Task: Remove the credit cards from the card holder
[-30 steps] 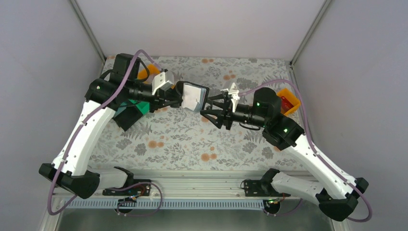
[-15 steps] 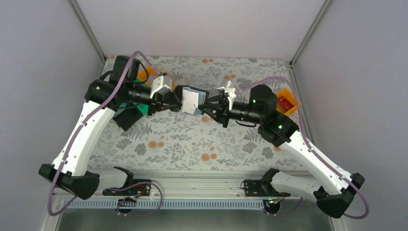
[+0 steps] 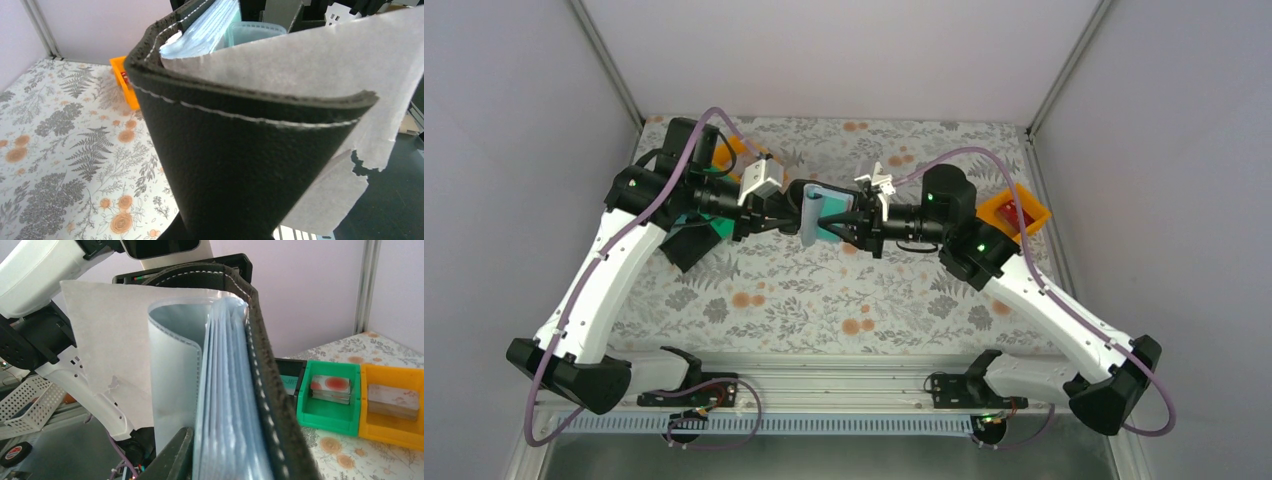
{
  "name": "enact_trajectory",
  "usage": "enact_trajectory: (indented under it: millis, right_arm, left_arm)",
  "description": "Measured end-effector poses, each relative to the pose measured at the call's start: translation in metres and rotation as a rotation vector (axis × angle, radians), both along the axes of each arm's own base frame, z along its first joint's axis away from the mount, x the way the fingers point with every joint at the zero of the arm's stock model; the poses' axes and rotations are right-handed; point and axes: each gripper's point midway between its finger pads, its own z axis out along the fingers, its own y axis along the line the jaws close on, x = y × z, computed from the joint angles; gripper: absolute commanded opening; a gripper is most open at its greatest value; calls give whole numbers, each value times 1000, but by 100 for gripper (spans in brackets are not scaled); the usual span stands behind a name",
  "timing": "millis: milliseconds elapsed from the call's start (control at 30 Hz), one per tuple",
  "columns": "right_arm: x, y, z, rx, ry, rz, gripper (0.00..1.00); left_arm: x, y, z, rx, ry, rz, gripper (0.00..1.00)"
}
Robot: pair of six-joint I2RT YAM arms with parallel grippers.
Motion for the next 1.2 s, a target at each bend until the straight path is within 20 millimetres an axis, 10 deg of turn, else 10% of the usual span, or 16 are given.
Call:
enact_trajectory:
  millis: [67, 300, 433, 767, 967, 1200]
  right_arm:
    - [0, 1, 2, 8, 6, 0, 9]
    - [9, 5, -6, 1, 74, -27, 4]
    - [26, 1, -15, -33, 142, -138, 4]
    - [66, 8, -34, -72, 307, -329, 4]
    - [67, 10, -39, -84, 316, -335, 4]
    - [56, 8, -36, -73, 288, -287, 13]
  left_arm:
    - [1, 0, 0, -2, -4, 1, 7]
    - [13, 1, -5, 34, -10, 63, 97]
    - [28, 7, -12, 93, -37, 148, 100]
    - [57, 4, -22, 143, -47, 248, 99]
    - [87, 3, -46, 213, -10, 333, 58]
    - [73, 9, -35, 185, -51, 323, 3]
